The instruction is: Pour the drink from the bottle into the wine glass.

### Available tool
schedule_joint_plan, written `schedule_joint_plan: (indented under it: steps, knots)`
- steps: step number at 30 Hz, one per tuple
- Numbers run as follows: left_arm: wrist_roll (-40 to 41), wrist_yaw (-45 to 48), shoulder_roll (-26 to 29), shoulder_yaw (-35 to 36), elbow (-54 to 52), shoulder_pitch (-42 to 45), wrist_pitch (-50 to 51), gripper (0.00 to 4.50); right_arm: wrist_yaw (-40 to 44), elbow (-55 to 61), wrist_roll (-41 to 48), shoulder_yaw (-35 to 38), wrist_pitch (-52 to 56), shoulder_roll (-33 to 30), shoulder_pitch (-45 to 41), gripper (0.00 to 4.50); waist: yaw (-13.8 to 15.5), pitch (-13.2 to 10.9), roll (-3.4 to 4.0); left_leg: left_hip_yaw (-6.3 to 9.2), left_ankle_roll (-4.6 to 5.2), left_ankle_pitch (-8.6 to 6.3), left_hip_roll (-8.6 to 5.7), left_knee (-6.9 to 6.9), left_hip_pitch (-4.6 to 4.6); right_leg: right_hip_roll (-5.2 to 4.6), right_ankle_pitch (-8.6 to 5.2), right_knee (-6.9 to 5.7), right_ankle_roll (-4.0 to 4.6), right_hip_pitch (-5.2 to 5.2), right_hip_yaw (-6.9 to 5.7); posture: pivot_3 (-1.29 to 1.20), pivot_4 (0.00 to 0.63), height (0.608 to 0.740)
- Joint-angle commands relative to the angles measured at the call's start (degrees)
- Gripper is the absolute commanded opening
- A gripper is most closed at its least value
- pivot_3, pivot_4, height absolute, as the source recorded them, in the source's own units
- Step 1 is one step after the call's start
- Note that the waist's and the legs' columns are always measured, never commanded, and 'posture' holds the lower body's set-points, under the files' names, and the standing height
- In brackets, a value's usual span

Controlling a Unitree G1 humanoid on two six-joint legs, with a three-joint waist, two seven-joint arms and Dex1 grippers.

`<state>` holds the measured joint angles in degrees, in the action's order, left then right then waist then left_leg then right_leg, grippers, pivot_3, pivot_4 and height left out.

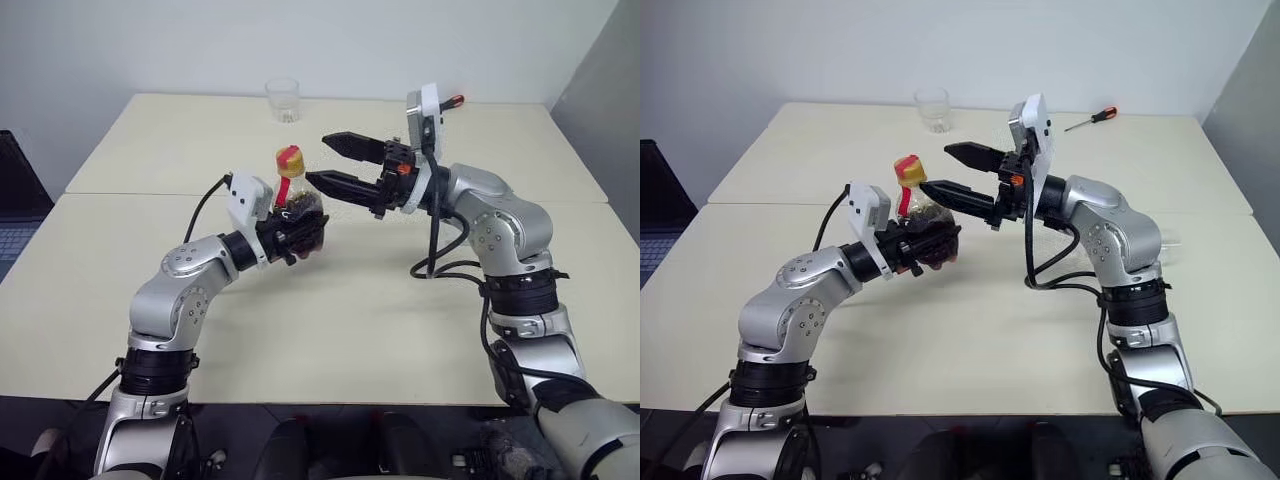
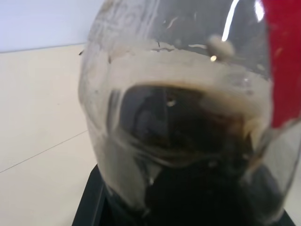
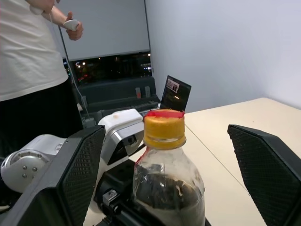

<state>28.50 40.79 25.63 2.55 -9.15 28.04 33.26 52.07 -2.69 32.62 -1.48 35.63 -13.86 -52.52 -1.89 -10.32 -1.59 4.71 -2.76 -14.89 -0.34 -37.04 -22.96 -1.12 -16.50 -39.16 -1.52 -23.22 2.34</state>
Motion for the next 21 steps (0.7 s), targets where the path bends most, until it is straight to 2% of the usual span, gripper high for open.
schedule_joint_plan:
  steps: [1,8,16,19,21]
  knots:
    - [-0.42,1.36,0.53,-0.01,-1.05,1.78,-2.87,1.65,-1.04,-0.06,-0.94,-0.6,-2.54,1.4,-2.68,4.44,-0.05,0.0,0.0,-0.01,-0.01,0.0,0.02,0.02,0.01,0.0,0.0,0.0,0.0,0.0,0.0,0.0,0.15,0.74]
    - [-1.51,2.28,-0.9,-1.44,1.37,3.7,-4.52,1.65,-2.71,-3.07,-2.5,-1.46,-4.4,4.66,-5.09,4.44,0.02,0.0,0.0,-0.05,0.01,-0.01,0.0,0.0,0.01,0.0,0.0,0.01,0.01,-0.01,0.01,0.0,0.15,0.74]
    - [-1.92,2.53,-1.31,-1.77,1.71,3.59,-4.98,1.65,-2.39,-4.13,-2.35,-1.79,-4.25,5.5,-5.89,4.44,-0.02,0.0,0.0,-0.05,0.01,-0.01,0.01,0.02,0.01,0.0,0.01,0.01,0.01,-0.02,0.01,0.0,0.15,0.74]
    - [-2.02,2.51,-1.26,-1.93,1.39,3.26,-4.9,1.65,-2.13,-4.32,-2.22,-1.77,-4.12,5.46,-5.96,3.83,-0.01,0.0,0.0,-0.03,0.01,-0.01,0.01,0.01,0.01,0.0,0.01,-0.01,0.01,-0.02,0.0,0.0,0.15,0.74]
    - [-2.05,2.47,-1.25,-1.95,1.29,3.25,-4.82,1.65,-2.01,-4.39,-2.1,-1.75,-4.0,5.49,-5.98,3.15,-0.01,0.0,0.0,-0.05,0.02,-0.01,0.01,0.0,0.01,0.0,0.01,-0.03,0.01,-0.02,0.01,0.0,0.15,0.74]
